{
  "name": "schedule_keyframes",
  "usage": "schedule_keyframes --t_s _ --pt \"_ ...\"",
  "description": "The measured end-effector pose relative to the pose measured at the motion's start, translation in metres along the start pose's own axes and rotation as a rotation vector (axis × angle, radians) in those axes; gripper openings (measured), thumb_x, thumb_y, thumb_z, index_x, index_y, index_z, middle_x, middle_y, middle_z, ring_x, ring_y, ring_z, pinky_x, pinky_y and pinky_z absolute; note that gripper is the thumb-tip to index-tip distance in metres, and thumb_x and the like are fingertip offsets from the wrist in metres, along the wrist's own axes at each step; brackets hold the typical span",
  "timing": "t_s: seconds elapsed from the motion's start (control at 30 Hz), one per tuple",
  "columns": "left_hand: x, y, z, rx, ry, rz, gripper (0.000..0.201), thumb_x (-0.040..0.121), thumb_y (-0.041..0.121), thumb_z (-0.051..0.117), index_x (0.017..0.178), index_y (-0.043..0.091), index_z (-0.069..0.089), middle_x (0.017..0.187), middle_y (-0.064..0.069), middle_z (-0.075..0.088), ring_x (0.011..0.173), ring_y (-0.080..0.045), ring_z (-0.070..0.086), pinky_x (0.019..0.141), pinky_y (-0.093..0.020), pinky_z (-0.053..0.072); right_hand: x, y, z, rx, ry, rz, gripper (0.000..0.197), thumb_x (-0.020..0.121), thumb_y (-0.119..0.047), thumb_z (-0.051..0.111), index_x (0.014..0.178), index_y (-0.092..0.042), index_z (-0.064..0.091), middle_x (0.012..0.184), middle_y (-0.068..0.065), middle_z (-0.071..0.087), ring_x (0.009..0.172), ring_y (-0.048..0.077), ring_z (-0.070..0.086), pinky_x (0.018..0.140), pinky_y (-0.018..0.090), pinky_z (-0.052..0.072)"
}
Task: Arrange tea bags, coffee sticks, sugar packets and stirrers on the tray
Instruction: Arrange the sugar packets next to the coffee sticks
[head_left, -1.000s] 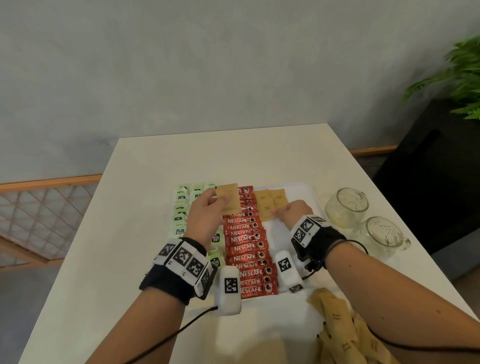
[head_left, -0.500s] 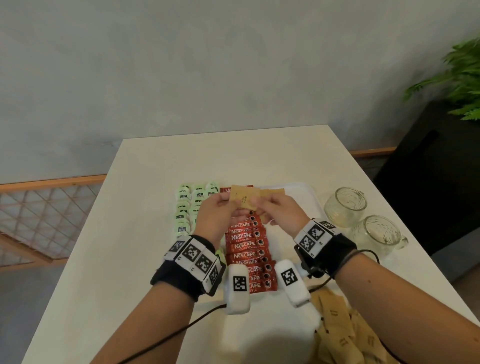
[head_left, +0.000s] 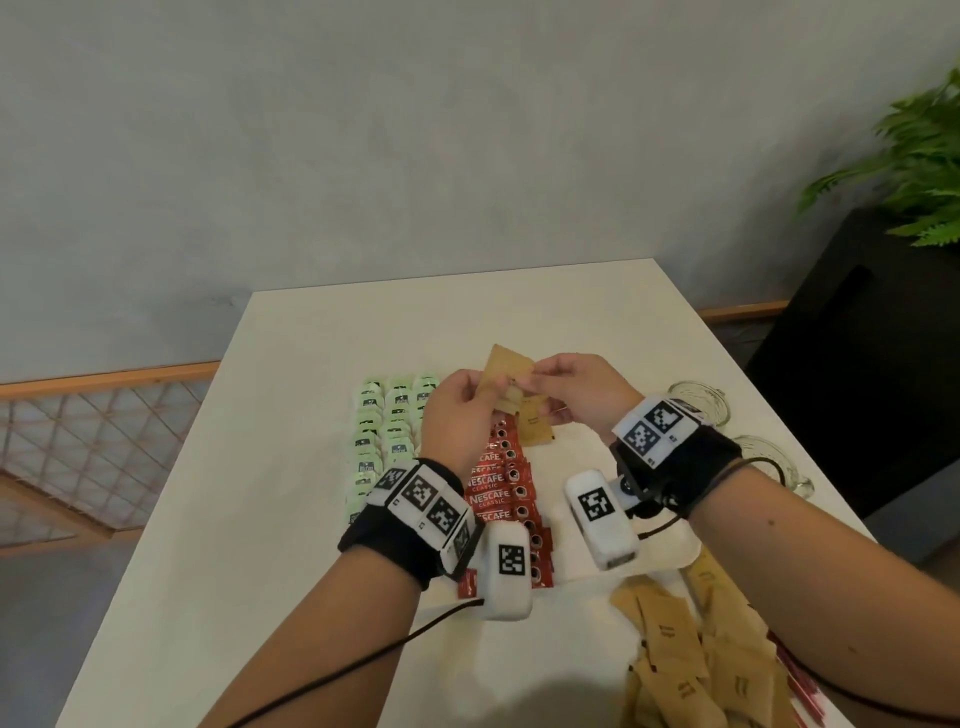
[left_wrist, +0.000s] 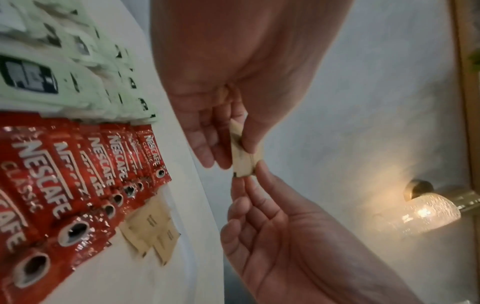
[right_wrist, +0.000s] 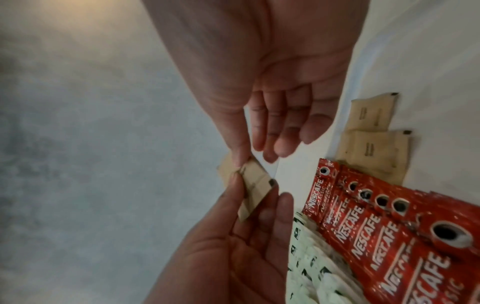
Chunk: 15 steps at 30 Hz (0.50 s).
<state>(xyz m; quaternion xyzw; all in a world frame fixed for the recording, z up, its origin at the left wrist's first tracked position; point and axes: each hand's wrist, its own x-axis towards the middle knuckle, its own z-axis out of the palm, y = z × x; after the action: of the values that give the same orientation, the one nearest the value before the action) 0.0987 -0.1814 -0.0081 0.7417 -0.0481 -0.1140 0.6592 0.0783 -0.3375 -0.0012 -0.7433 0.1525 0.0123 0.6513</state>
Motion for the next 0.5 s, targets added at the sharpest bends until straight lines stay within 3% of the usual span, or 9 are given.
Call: schedule_keyframes --t_s 0.1,0.2,0.33,0.43,0.5 --pt "0.002 0.003 0.005 -0.077 0.009 -0.007 0.016 0.094 0.018 0.064 0.100 0.002 0.063 0.093 -0.009 0.074 0.082 -0.021 0.074 0.073 -0.029 0.061 0.003 -0.005 -0.004 -0.111 -0.003 -0.032 0.013 0.087 -0.022 0.070 0.089 -0.010 0.069 0.078 -0.002 0.069 0.058 0.007 0.059 0.056 0.020 0.051" --pt "0.001 0.000 0.004 -0.094 -0.011 -0.038 0.009 0.093 0.009 0.063 0.100 0.003 0.063 0.089 -0.012 0.074 0.073 -0.018 0.073 0.071 -0.028 0.061 0.011 -0.001 -0.014 -0.166 0.061 -0.025 0.011 0.090 -0.020 0.066 0.085 -0.010 0.068 0.073 -0.002 0.067 0.060 0.008 0.060 0.053 0.019 0.051" --pt "-0.001 -0.009 -0.010 -0.138 0.014 -0.100 0.009 0.094 0.009 0.062 0.102 0.005 0.062 0.086 -0.014 0.073 0.069 -0.020 0.072 0.070 -0.031 0.060 0.027 0.023 -0.030 -0.160 0.201 0.127 0.019 0.094 -0.016 0.061 0.077 -0.007 0.061 0.075 0.012 0.064 0.063 0.023 0.062 0.072 0.039 0.059" --pt "-0.003 -0.014 -0.019 -0.116 0.019 -0.112 0.009 0.094 0.011 0.062 0.102 0.007 0.063 0.083 -0.011 0.072 0.066 -0.019 0.070 0.068 -0.031 0.061 0.033 0.050 -0.035 -0.213 0.201 0.309 0.021 0.096 -0.011 0.055 0.076 -0.004 0.056 0.073 0.016 0.061 0.059 0.024 0.059 0.065 0.037 0.057" --pt "-0.004 -0.019 -0.024 -0.111 0.011 -0.109 0.009 0.094 0.012 0.062 0.102 0.007 0.063 0.083 -0.010 0.072 0.064 -0.018 0.069 0.070 -0.033 0.061 0.037 0.067 -0.037 -0.329 0.179 0.343 0.015 0.096 -0.013 0.054 0.084 -0.005 0.057 0.074 0.012 0.062 0.059 0.022 0.061 0.059 0.033 0.058"
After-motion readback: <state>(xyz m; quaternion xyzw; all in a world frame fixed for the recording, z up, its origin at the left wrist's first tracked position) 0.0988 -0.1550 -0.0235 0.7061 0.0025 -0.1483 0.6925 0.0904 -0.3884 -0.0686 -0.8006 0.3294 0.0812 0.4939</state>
